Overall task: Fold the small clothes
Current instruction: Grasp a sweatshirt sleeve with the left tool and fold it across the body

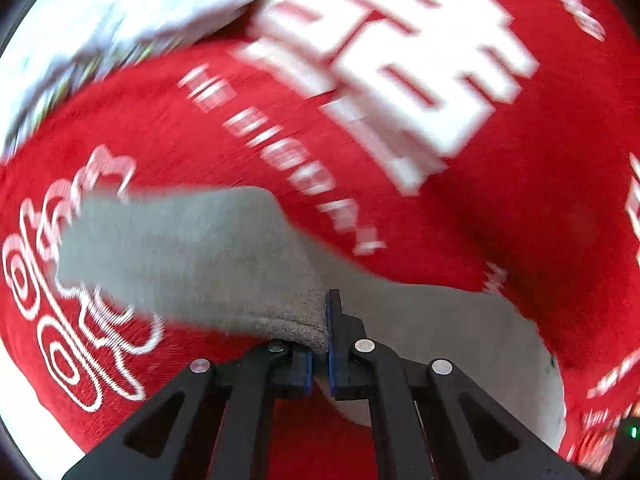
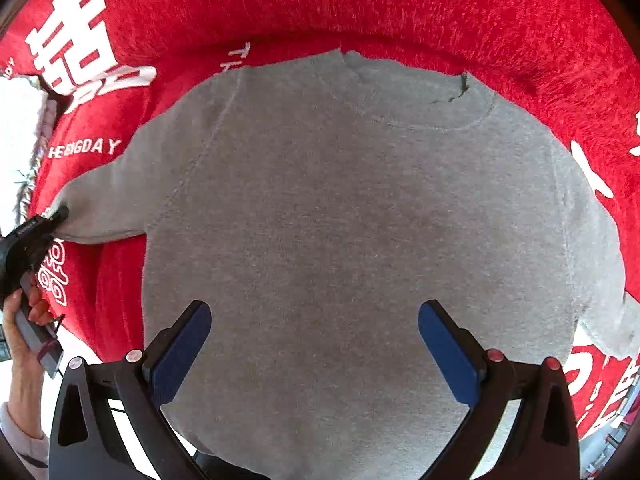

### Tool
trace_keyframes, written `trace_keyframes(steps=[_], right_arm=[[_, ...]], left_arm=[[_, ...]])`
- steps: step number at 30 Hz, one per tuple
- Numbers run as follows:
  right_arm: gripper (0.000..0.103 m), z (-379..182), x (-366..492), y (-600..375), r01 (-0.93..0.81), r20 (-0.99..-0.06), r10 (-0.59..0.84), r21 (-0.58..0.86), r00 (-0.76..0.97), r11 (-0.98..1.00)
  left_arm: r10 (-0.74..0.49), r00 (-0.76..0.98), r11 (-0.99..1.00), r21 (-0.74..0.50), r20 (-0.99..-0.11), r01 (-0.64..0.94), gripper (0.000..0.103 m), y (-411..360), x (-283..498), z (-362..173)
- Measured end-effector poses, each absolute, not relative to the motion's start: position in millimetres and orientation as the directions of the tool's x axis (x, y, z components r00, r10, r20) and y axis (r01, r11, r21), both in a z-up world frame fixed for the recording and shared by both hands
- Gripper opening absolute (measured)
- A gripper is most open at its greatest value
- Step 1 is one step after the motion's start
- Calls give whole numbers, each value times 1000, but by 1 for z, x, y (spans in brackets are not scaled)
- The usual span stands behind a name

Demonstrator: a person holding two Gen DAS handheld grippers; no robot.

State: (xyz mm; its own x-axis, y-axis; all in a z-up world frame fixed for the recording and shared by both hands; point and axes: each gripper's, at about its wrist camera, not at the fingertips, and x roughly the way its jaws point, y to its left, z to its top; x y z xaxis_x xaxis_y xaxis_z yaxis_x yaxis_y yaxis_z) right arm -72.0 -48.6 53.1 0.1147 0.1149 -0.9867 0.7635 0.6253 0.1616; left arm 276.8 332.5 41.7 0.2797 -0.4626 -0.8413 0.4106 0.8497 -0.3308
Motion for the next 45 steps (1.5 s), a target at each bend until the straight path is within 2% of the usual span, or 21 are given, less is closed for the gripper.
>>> trace_keyframes(steps=[4, 8, 13, 17, 21, 23, 24, 25, 27, 33, 38, 41, 45], right_arm=[[103, 62, -94, -60, 790, -981, 113, 196, 161, 581], [103, 76, -136, -83, 834, -977, 80, 210, 197, 511], [103, 77, -190, -110, 890, -977, 37, 207, 210, 407], [103, 60, -235, -123, 932, -981, 49, 195, 189, 305], [103, 38, -268, -125, 956, -983, 74, 183, 170, 230], [103, 30, -275, -124, 960, -983, 86, 180, 165, 213], [103, 27, -277, -124, 961, -982, 90, 182, 167, 208], [103, 26, -276, -124, 960, -982, 92, 183, 167, 211], [103, 29, -266, -125, 953, -982, 85, 185, 169, 238], [103, 50, -189, -117, 857, -979, 4, 181, 204, 483], [103, 60, -94, -81, 631, -973, -82, 76, 217, 772], [103, 53, -48, -54, 489, -973, -118, -5, 199, 872], [101, 21, -11, -34, 374, -973, -211, -162, 94, 913]], left_arm=[[-539, 278, 740, -289, -796, 607, 6, 276, 228, 93], [-619, 194, 576, -271, -761, 771, 6, 173, 149, 123], [-619, 38, 383, -259, -784, 887, 6, 41, 54, 102], [-477, -42, 320, -218, -878, 922, 6, -18, 5, 47], [-377, -10, 299, -132, -926, 945, 6, -13, -20, 17], [-343, -26, 279, -128, -939, 952, 17, -7, -27, 14], [-338, -44, 273, -142, -940, 951, 34, -2, -23, 14], [-336, -50, 274, -148, -941, 950, 58, 5, -22, 18], [-345, 0, 306, -113, -939, 945, 79, 22, -16, 31], [-328, 103, 461, -64, -939, 885, 81, 79, 51, 67], [-192, 242, 636, 67, -951, 769, 81, 122, 125, 62], [-176, 205, 677, 33, -963, 735, 81, 131, 141, 46], [-185, 159, 652, 0, -970, 758, 81, 115, 133, 24]])
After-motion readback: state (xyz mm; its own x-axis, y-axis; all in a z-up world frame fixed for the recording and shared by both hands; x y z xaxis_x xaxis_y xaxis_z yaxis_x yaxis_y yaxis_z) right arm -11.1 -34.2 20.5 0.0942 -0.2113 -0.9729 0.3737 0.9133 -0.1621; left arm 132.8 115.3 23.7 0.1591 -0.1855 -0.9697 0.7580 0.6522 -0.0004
